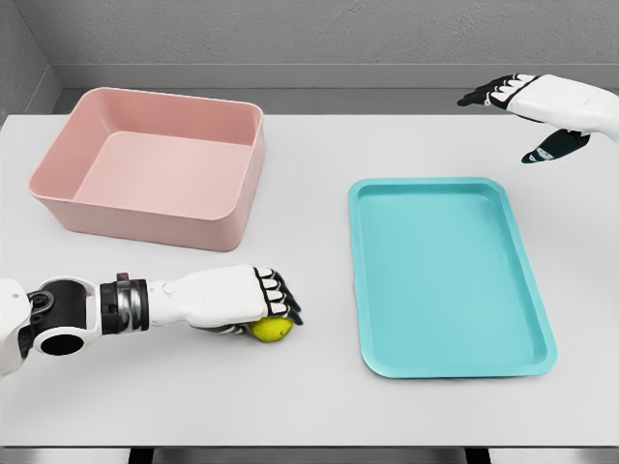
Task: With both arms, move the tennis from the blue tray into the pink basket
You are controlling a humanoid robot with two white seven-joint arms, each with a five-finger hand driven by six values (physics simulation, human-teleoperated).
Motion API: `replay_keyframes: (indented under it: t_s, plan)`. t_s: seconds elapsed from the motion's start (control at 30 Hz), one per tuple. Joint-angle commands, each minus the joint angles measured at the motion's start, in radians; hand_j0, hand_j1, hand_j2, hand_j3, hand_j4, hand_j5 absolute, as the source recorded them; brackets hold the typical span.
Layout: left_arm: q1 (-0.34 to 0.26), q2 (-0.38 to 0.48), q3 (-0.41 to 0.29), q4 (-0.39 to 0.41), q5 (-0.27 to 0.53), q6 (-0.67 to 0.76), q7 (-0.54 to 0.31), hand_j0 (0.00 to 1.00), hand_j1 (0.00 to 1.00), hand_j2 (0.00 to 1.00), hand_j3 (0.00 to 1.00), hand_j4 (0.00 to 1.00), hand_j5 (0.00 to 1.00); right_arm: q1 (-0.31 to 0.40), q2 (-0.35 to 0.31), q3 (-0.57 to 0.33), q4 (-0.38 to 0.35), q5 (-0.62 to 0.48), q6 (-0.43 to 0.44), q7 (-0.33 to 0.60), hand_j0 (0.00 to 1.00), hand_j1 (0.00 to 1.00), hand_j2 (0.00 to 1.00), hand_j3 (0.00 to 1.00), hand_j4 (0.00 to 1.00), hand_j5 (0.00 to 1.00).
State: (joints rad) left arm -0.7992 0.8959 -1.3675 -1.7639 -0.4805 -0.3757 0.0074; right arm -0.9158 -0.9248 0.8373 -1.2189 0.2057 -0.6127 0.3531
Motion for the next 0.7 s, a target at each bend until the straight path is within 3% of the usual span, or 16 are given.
replay_keyframes:
  t_s: [0.0,0.07,0.67]
  plan:
    - [0.000,0.000,0.001,0.000,0.003,0.000,0.000,0.68,0.68,0.68,0.68,0.68,0.68,0.000,-0.002,-0.001,0.001,-0.006,0.002,0.000,1.00,1.00,1.00,1.00,1.00,1.00]
    - [0.000,0.000,0.001,0.000,0.005,-0.002,0.000,0.61,0.61,0.61,0.61,0.61,0.61,0.000,-0.002,-0.001,0.001,-0.006,0.002,0.000,1.00,1.00,1.00,1.00,1.00,1.00]
    - [-0.002,0.012,0.019,-0.002,0.020,-0.025,0.006,0.61,0.61,0.61,0.61,0.61,0.61,0.005,-0.002,-0.020,0.001,-0.006,0.002,-0.002,1.00,1.00,1.00,1.00,1.00,1.00]
